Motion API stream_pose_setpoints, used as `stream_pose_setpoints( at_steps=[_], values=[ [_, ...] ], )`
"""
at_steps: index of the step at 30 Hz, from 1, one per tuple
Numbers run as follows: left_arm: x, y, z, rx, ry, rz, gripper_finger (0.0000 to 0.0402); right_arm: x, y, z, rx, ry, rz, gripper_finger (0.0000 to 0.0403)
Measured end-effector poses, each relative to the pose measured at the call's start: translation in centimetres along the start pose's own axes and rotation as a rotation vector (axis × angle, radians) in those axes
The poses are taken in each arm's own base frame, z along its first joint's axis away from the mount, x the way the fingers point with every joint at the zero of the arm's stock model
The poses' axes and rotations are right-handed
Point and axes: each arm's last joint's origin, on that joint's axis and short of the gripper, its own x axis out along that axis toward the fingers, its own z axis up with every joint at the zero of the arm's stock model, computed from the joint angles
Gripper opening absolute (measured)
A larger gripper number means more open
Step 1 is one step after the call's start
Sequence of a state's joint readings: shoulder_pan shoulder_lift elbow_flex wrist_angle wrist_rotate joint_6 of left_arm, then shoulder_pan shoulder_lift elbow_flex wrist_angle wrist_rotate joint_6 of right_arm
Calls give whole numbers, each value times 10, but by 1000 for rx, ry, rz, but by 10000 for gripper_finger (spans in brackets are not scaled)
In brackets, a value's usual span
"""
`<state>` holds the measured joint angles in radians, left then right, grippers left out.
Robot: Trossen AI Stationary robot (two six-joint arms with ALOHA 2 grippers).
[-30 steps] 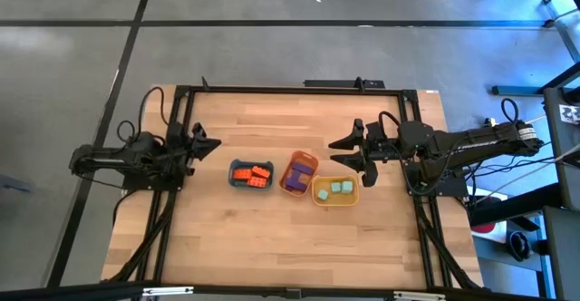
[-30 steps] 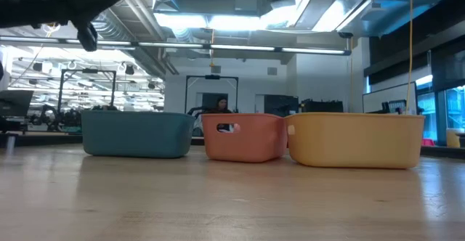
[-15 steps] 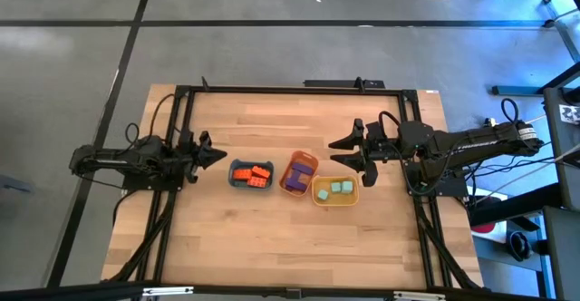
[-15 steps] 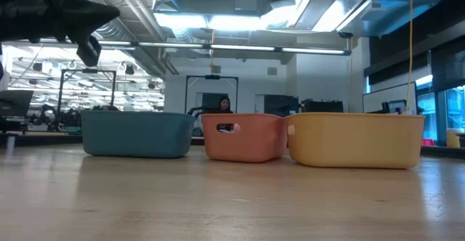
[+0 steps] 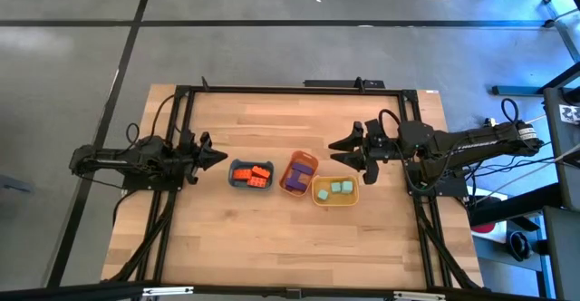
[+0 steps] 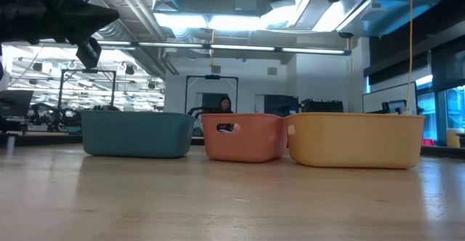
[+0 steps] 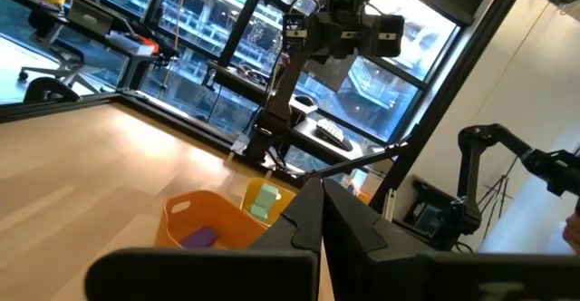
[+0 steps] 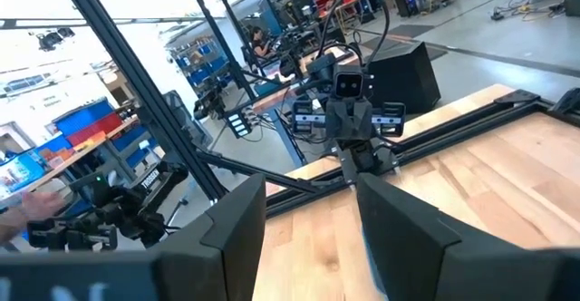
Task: Sort & place blocks by color
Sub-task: Return to Home Position
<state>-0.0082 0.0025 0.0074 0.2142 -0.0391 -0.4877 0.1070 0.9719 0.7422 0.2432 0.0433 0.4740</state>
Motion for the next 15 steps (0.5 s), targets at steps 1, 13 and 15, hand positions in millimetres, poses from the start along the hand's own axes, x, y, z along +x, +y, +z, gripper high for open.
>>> stream_pose_setpoints(
  at_steps=[1,13,15],
  values=[
    [0,0,0,0,0,0,0,0,0,0,-2,0,0,179],
    [0,0,0,0,-1,0,0,-26,7,17,-186,-99,18,120],
    [0,0,0,1,-1,0,0,-36,3,11,-189,-105,15,83]
  ],
)
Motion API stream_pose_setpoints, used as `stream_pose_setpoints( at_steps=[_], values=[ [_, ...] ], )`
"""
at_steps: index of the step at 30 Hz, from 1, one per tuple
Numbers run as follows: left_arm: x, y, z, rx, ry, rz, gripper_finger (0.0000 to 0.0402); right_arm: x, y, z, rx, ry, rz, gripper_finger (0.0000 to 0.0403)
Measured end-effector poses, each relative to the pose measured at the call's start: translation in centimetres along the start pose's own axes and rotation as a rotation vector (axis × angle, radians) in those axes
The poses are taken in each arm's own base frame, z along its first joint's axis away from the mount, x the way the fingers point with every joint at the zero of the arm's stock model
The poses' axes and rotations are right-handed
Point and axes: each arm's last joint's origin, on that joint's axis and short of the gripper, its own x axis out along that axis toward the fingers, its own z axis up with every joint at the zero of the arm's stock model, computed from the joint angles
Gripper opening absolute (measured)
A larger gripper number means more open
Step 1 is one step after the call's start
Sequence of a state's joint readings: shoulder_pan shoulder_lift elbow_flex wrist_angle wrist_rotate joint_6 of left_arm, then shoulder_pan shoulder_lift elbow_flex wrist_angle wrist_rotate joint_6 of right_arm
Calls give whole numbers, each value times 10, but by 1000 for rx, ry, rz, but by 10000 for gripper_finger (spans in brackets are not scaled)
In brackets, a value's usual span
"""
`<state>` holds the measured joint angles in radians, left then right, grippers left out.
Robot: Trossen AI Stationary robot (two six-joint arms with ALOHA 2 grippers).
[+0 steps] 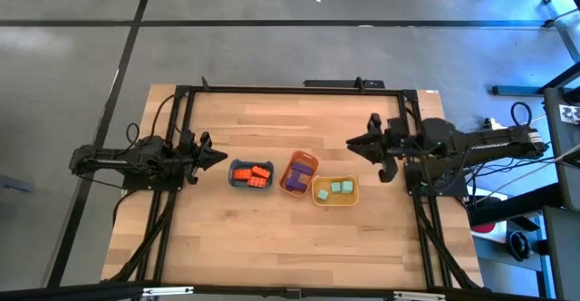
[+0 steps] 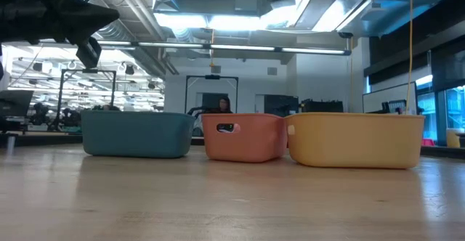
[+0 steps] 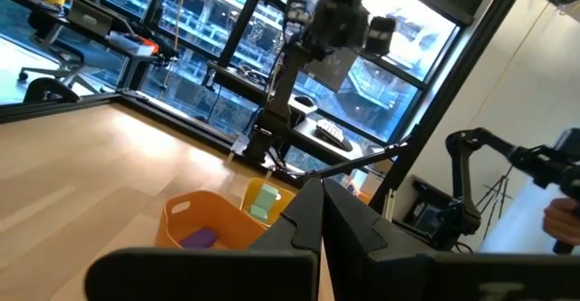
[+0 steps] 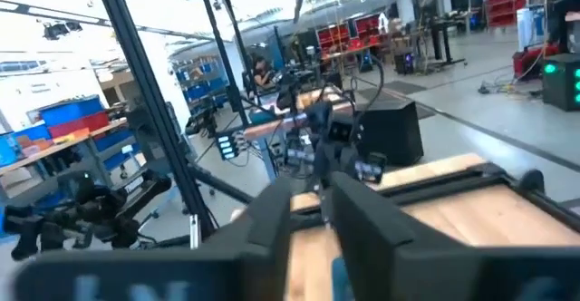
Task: Sort & place blocks by color
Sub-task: Return to Home Position
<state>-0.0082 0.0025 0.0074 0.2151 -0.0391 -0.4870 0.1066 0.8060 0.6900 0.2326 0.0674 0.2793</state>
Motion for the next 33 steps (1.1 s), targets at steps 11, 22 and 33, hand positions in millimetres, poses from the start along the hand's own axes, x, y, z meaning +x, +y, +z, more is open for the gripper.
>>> stream_pose_setpoints(
  at_steps=[11,22,33],
  values=[
    [0,0,0,0,-2,-1,0,-58,-21,-59,115,-46,21,3],
    [0,0,0,0,-2,-1,0,-84,-31,-81,123,-137,-8,1],
    [0,0,0,0,-2,-1,0,-88,-41,-111,203,-154,-23,0]
  ],
)
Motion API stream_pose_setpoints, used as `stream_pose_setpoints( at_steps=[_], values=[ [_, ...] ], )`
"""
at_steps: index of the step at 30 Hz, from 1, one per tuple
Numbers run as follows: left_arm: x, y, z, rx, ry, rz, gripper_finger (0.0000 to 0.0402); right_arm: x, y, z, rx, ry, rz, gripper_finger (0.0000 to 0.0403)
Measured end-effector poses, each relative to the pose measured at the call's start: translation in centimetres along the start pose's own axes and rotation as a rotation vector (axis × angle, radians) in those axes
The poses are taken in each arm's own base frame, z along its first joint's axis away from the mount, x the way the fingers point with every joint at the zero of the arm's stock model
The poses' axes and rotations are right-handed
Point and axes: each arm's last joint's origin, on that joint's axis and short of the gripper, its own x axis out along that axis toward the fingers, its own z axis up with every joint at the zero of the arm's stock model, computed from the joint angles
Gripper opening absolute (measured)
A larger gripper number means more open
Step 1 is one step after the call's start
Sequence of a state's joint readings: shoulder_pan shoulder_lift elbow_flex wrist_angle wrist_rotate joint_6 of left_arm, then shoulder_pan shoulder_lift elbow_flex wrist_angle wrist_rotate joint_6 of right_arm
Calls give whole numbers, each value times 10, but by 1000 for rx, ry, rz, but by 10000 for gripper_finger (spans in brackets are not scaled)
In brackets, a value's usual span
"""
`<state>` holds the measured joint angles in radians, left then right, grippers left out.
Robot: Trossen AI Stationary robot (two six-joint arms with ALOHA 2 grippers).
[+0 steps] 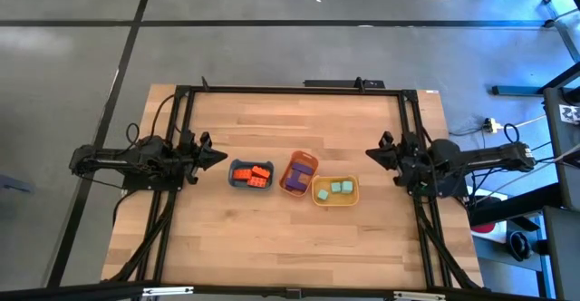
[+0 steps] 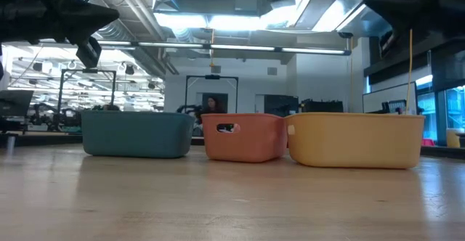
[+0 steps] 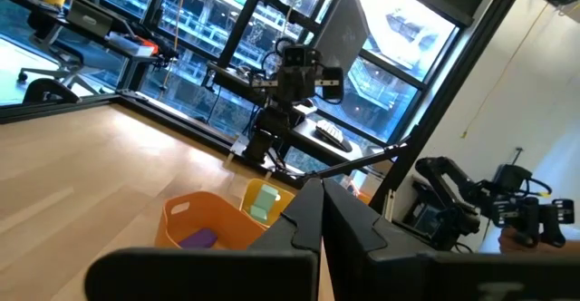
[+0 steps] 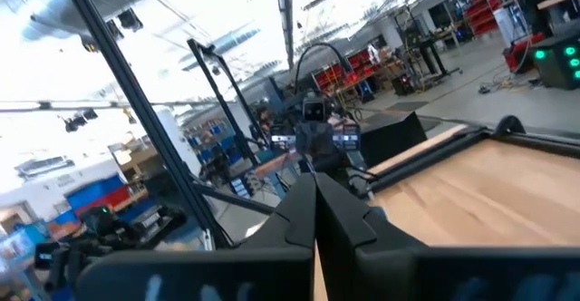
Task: Sort & place blocks by color
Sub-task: Return to Home Position
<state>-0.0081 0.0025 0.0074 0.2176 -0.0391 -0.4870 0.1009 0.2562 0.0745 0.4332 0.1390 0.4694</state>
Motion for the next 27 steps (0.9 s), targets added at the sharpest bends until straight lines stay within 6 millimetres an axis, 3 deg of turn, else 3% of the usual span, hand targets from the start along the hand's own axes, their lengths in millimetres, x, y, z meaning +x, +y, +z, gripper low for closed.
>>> stream_pose_setpoints(
  at_steps=[3,8,15,27],
  values=[
    [0,0,0,0,0,0,0,-4,-7,-12,29,-27,5,0],
    [0,0,0,0,0,0,0,-4,-9,-14,-52,-10,-24,0],
    [0,0,0,0,0,0,0,-9,-16,-30,-109,174,-70,0],
    [0,0,0,0,0,1,0,-19,-18,-41,-160,350,34,13]
  ],
)
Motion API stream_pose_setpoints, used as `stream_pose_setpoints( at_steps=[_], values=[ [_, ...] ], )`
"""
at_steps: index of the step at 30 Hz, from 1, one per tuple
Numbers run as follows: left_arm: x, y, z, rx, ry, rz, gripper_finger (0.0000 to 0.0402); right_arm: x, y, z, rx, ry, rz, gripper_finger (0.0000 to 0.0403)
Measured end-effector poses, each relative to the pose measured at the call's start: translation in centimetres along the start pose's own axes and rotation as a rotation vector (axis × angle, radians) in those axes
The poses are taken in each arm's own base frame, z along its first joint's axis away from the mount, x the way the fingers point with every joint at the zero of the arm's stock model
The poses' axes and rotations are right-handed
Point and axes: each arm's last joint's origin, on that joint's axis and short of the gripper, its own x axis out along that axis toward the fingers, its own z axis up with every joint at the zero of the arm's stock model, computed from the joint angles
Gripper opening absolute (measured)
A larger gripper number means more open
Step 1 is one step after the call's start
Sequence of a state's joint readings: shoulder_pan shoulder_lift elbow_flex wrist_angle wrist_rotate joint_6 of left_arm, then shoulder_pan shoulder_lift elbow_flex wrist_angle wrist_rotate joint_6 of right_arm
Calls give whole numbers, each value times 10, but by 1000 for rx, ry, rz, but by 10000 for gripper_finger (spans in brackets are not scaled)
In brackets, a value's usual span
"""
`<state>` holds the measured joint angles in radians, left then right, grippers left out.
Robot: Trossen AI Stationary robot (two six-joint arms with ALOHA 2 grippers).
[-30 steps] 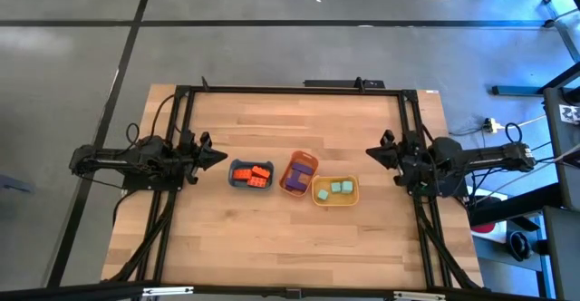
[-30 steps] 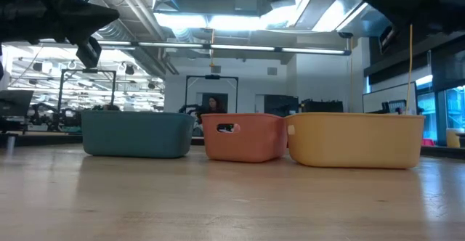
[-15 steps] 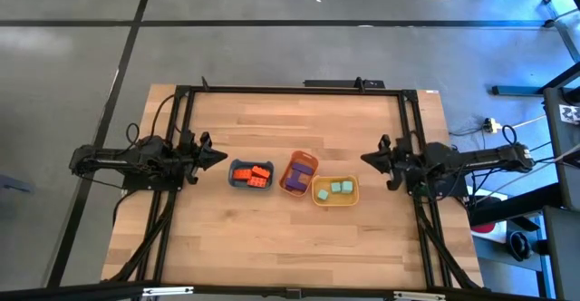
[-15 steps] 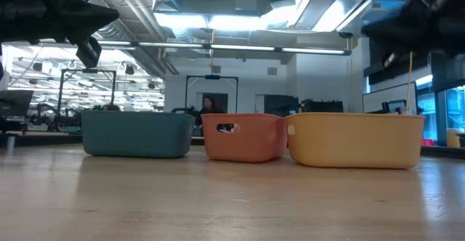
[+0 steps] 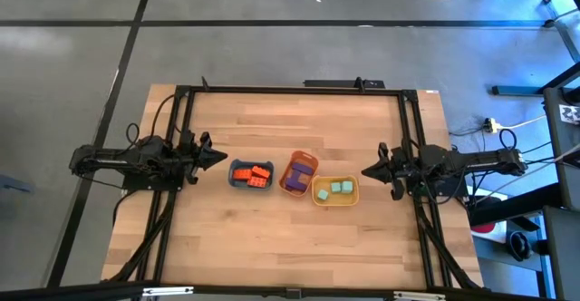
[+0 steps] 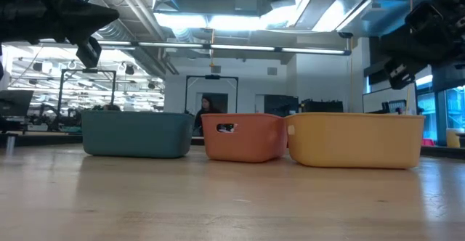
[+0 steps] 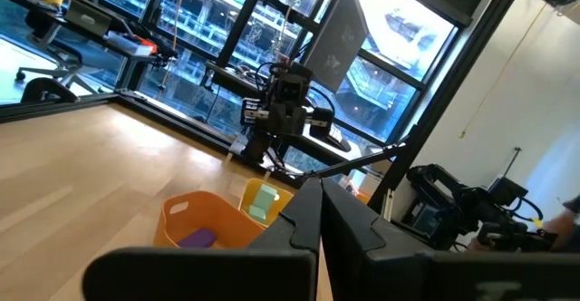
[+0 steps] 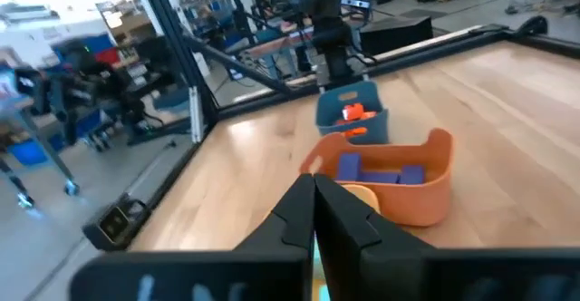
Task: Sort & place blocks by color
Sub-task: Return to Home Position
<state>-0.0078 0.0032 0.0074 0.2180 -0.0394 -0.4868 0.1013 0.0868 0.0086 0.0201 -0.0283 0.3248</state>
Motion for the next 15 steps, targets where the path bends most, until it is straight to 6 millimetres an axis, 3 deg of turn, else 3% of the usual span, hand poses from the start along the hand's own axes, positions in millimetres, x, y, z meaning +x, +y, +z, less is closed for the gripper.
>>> stream_pose_setpoints(
  at_steps=[15],
  values=[
    [0,0,0,0,0,0,0,0,0,0,-16,1,-1,25]
  ],
)
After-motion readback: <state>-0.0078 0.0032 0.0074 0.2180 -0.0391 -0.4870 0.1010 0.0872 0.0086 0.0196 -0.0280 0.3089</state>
